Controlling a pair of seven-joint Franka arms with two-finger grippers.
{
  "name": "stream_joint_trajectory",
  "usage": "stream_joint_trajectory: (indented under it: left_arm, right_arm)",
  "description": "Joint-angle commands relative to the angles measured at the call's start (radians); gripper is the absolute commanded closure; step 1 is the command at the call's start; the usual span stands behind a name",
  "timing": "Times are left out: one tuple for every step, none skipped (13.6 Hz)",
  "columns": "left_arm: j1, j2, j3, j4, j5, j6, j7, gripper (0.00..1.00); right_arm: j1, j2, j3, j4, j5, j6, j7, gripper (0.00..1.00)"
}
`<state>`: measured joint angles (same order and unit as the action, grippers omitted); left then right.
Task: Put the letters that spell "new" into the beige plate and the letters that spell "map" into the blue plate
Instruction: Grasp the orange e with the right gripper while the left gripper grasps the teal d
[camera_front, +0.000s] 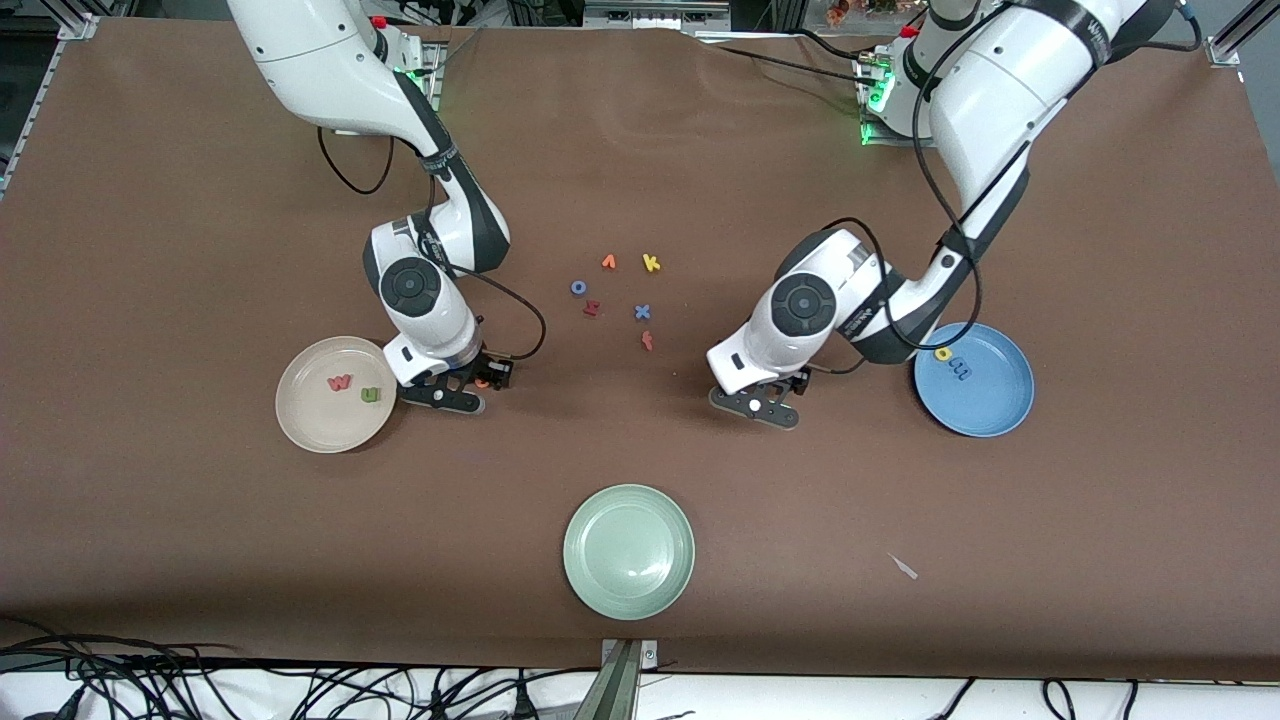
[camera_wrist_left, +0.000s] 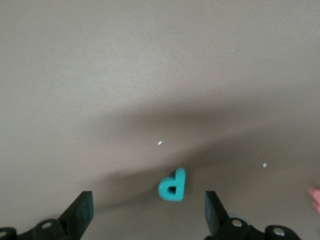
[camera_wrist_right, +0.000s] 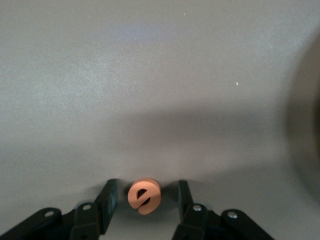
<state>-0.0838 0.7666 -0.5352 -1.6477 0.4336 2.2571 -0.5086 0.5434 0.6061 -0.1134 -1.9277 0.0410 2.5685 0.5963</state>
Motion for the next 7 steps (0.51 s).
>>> stream_joint_trajectory:
  left_arm:
    - [-0.019, 0.049, 0.009, 0.025, 0.069, 0.036, -0.076, 0.04]
    - [-0.028, 0.056, 0.009, 0.025, 0.070, 0.042, -0.076, 0.06]
    - [-0.030, 0.063, 0.009, 0.023, 0.070, 0.044, -0.076, 0.09]
    - [-0.031, 0.068, 0.009, 0.023, 0.070, 0.044, -0.076, 0.11]
    - [-0.031, 0.068, 0.009, 0.022, 0.070, 0.042, -0.076, 0.15]
    - [-0.031, 0.068, 0.009, 0.022, 0.070, 0.041, -0.076, 0.22]
    - [-0.031, 0.068, 0.009, 0.020, 0.070, 0.041, -0.074, 0.27]
  right_arm:
    - [0.007, -0.003, -0.003, -0.017, 0.017, 0.021, 0.008, 0.56]
    - [0.006, -0.003, -0.005, -0.017, 0.017, 0.021, 0.008, 0.60]
    - [0.006, -0.005, -0.005, -0.017, 0.017, 0.019, 0.007, 0.69]
    - [0.004, -0.006, -0.005, -0.017, 0.017, 0.016, -0.003, 0.76]
    - [0.003, -0.012, -0.006, -0.016, 0.017, 0.012, -0.009, 0.77]
    - [0.001, -0.018, -0.011, -0.013, 0.017, 0.009, -0.024, 0.77]
    - [-0.002, -0.038, -0.024, -0.010, 0.017, -0.017, -0.048, 0.77]
